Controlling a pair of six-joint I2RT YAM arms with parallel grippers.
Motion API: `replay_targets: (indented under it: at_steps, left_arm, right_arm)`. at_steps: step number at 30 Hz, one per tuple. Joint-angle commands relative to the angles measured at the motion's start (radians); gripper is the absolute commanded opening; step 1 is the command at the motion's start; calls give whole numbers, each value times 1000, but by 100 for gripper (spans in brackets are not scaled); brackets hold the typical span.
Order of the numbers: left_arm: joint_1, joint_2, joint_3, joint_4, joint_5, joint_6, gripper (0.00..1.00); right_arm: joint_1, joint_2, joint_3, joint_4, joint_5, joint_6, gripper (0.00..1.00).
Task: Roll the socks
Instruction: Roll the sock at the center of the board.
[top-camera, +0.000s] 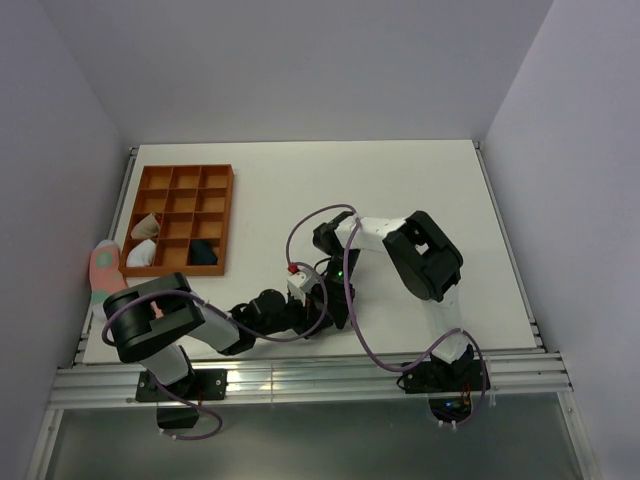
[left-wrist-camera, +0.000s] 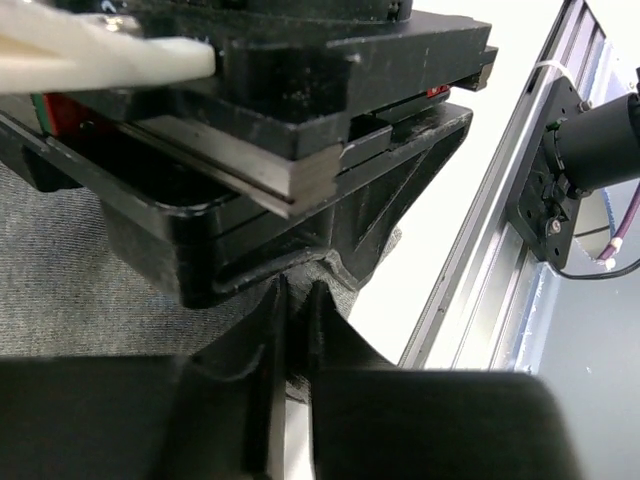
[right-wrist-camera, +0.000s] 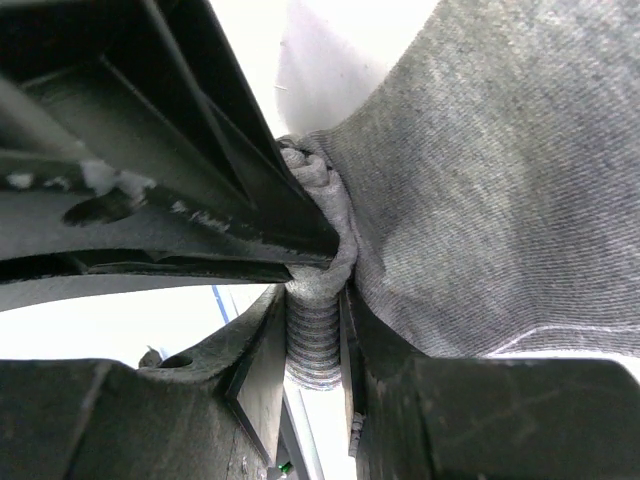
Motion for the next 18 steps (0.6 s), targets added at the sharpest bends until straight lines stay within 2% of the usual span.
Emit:
replay_targets:
  at_steps: [1, 4, 11, 18]
  left_arm:
    - [-3, 44, 1, -87, 18, -10, 7]
    - [-3, 49, -9, -87, 17, -21, 0]
    - [-3, 67, -64, -30, -5, -79, 0]
    - [-3, 118, -102, 63, -2, -139, 0]
  right_arm:
    - [-3, 3, 36, 50, -37, 23, 28]
    - [-9, -19, 30, 70, -35, 36, 32]
    - [-57, -103, -1, 132, -25, 75, 38]
    - [-121, -157, -5, 152, -40, 95, 39]
